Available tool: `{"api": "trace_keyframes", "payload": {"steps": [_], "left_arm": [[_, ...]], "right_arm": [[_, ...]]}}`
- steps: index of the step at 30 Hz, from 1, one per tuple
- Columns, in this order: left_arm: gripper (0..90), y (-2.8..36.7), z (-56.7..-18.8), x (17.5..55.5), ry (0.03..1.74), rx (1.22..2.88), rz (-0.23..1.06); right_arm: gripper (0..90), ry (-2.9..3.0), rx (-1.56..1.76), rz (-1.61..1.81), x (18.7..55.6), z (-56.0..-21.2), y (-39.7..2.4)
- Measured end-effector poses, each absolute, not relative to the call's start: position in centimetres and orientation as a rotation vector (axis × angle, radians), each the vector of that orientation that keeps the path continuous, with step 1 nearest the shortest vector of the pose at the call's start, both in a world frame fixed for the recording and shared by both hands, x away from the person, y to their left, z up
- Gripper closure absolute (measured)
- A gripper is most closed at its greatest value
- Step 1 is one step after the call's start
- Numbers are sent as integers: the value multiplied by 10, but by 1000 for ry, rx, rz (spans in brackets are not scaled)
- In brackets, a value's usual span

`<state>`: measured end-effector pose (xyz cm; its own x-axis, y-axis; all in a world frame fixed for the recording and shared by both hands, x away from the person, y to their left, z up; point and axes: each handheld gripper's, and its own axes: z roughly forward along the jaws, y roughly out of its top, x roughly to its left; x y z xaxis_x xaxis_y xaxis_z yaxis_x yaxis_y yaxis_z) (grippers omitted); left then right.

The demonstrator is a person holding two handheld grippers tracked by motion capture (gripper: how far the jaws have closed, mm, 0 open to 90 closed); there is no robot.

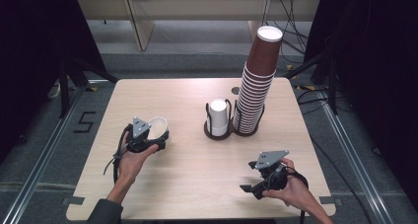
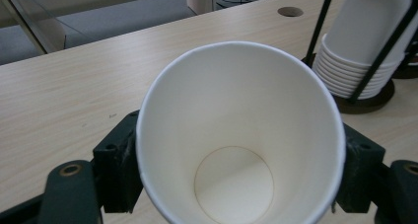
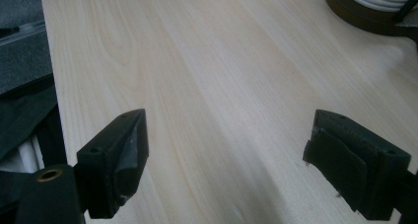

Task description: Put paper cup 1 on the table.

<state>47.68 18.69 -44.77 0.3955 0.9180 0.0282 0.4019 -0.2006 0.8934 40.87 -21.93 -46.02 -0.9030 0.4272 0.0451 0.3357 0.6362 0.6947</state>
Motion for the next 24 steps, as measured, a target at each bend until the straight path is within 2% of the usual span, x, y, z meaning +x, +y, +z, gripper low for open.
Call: {"api": "trace_keyframes", "payload": {"steps": [14,24], "left_arm": [[230,192,-455,532,1259,1837,806],[228,194,-466,545,1293,1852,825]], "right_arm": [[169,2736,661,1097,408,-462,-219],[169,2742,628,1091,409,-463,-219]]}}
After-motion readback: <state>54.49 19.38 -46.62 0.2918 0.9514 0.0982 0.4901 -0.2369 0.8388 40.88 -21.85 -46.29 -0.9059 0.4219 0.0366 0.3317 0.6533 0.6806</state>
